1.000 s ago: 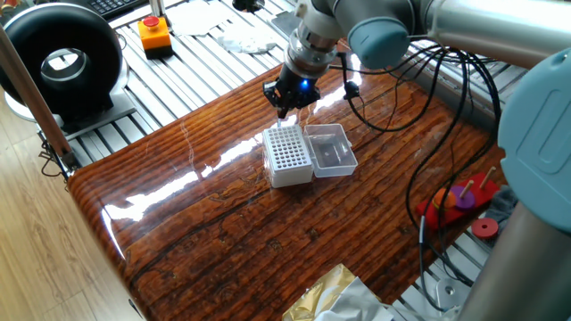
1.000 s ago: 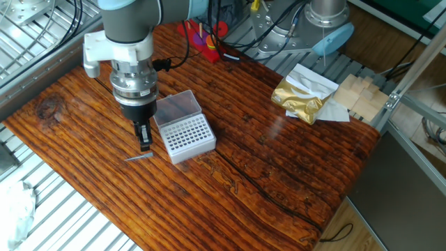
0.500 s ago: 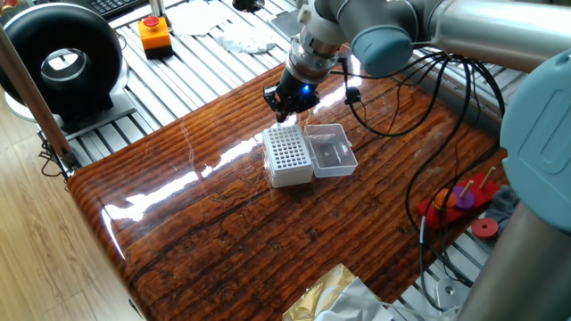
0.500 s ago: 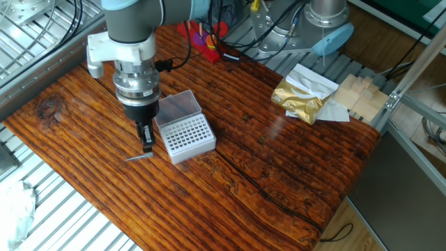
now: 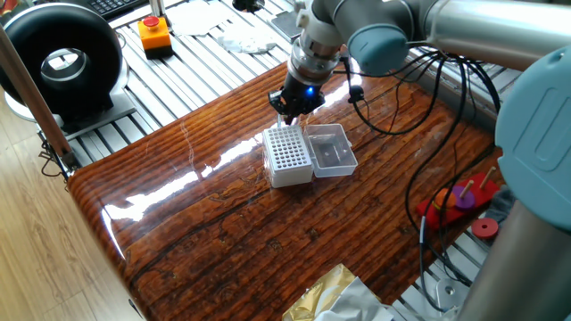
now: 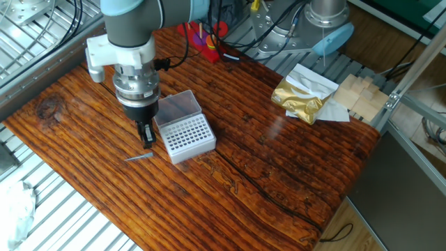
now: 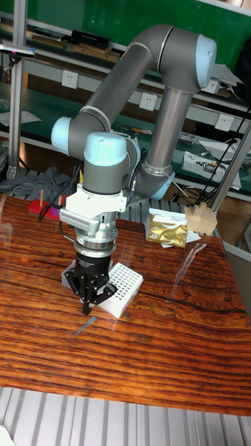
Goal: Insert a medium pipette tip into the holder for medium pipette tips
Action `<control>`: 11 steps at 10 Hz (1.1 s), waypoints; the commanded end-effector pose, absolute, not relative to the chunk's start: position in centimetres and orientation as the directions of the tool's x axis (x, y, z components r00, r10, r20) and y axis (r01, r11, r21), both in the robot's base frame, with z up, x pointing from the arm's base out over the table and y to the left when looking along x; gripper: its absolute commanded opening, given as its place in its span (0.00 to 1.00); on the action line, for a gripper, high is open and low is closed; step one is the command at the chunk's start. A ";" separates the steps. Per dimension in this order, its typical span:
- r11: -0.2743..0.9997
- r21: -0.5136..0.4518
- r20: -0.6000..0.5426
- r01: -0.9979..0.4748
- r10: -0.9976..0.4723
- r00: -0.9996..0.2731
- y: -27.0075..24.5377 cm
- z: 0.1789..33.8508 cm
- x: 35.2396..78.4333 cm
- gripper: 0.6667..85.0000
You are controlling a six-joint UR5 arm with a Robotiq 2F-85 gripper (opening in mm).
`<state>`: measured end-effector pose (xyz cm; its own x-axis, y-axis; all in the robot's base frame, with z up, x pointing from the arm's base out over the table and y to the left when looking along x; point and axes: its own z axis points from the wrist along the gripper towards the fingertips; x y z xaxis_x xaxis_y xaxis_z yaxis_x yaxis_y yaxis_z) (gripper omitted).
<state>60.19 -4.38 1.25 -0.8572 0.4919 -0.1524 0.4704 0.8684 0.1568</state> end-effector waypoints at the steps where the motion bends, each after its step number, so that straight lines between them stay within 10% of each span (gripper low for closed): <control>1: 0.889 0.061 -0.180 0.454 0.458 -0.871 -6.6 1.3 60.4 0.00; 11: 0.892 0.007 -0.102 0.452 0.450 -0.887 -6.4 2.1 61.0 0.00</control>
